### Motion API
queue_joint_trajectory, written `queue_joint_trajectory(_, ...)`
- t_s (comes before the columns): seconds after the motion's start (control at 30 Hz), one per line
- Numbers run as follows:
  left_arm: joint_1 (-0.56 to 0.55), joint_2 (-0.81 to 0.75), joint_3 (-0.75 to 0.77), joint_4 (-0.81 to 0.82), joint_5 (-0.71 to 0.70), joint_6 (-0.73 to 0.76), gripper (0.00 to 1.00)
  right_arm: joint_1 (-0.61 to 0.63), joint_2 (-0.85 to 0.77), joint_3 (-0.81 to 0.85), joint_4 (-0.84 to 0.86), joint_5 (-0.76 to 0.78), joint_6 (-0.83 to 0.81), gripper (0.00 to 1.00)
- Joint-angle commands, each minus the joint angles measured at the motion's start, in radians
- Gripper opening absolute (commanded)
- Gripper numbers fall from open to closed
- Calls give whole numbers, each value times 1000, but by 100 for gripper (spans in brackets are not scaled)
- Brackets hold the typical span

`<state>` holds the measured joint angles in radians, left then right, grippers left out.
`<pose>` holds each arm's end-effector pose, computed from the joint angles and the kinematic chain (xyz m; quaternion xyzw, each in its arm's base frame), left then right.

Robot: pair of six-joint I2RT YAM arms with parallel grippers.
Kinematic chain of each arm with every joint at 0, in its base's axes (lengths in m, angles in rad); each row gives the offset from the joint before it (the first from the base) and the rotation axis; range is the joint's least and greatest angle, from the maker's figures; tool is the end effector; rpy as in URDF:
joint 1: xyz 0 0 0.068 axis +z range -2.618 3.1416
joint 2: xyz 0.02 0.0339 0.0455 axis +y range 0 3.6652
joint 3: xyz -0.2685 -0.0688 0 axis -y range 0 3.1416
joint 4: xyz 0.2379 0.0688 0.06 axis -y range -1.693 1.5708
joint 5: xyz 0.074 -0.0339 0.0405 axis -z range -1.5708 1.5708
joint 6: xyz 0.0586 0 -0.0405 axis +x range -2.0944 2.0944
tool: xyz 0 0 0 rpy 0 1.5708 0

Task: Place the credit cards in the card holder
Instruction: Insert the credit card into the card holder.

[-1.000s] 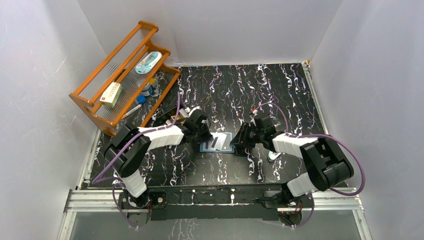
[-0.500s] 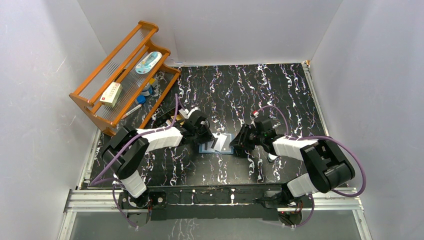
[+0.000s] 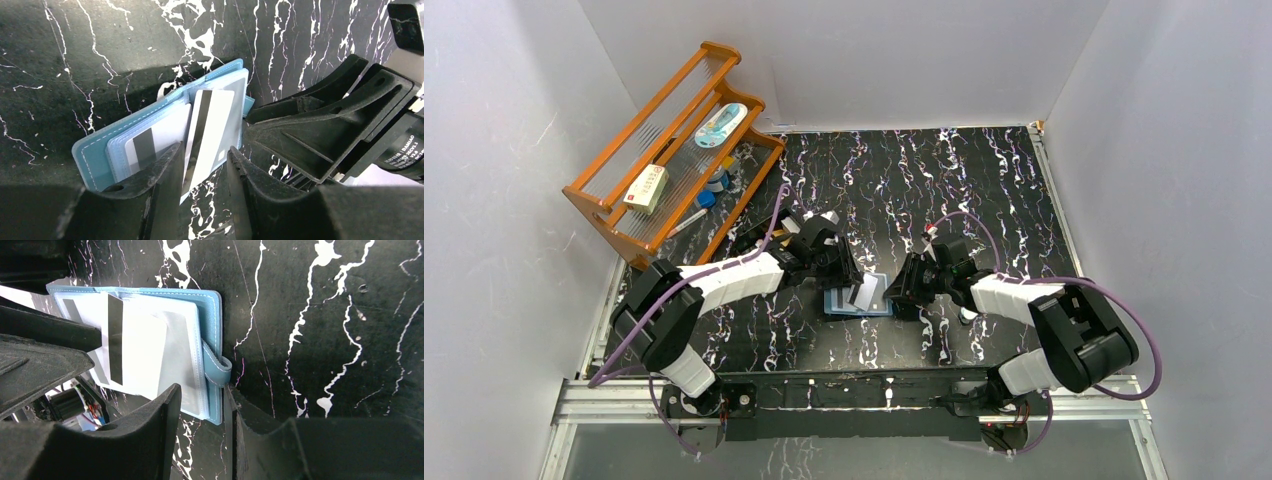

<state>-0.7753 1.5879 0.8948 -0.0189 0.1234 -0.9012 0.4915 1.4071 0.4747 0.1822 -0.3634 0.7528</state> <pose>0.2421 -0.2473 0.1898 -0.0315 0.9073 -0.3464 0.2362 0.2197 0.1413 0.1353 0.0460 0.9036 0.3633 0.2222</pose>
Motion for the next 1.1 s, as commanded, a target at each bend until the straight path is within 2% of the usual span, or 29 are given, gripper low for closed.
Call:
queue_joint_trajectory(0.0, -7, -26, 35, -24, 80, 35, 36, 9, -38, -9, -17, -31, -27, 45)
queue_joint_trajectory(0.13, -2, -21, -6, 71, 163, -13, 34, 9, -44, -6, -35, -29, -37, 45)
queue_joint_trajectory(0.3, -2, -22, -22, 116, 203, -44, 25, 9, -58, -22, -32, -29, -31, 45)
queue_joint_trajectory(0.6, 1, 22, -23, 141, 255, -45, 0, 9, -71, -33, -27, -22, -26, 45)
queue_joint_trajectory(0.7, 4, 12, -29, 121, 222, -42, 0, 9, -74, -35, -28, -18, -26, 45)
queue_joint_trajectory(0.9, 22, -12, -38, 77, 22, 8, 0, 9, -61, -51, 7, -21, -5, 45)
queue_joint_trajectory(1.07, 22, 6, -88, 186, -16, -24, 0, 8, -57, -56, 11, -22, -3, 45)
